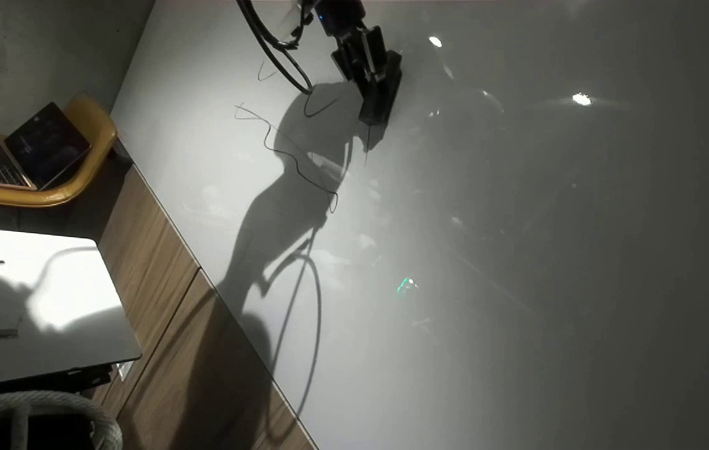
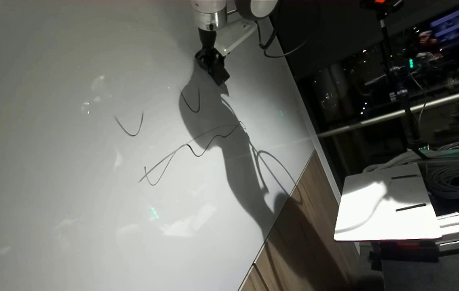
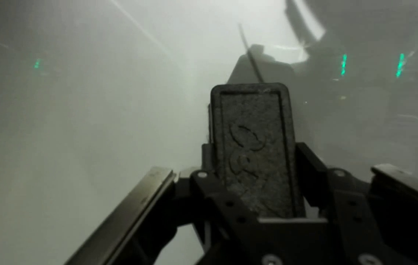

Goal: Use the duster to wipe the whiteboard

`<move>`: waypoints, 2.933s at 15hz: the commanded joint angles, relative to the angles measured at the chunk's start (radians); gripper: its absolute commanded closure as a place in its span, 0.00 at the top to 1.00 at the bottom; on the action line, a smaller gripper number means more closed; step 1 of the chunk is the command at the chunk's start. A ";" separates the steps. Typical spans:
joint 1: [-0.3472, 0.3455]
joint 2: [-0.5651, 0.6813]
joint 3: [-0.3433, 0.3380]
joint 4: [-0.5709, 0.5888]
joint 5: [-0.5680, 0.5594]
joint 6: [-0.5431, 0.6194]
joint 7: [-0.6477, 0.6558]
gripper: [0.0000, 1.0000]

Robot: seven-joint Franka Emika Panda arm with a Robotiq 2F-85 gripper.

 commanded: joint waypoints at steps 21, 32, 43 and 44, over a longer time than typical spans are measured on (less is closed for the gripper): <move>0.105 0.052 0.053 -0.060 0.381 0.445 -0.361 0.29; 0.171 0.219 0.203 0.127 0.257 0.260 -0.306 0.29; 0.236 0.337 0.179 0.250 0.170 0.164 -0.332 0.29; 0.218 0.313 0.164 0.220 0.177 0.177 -0.338 0.29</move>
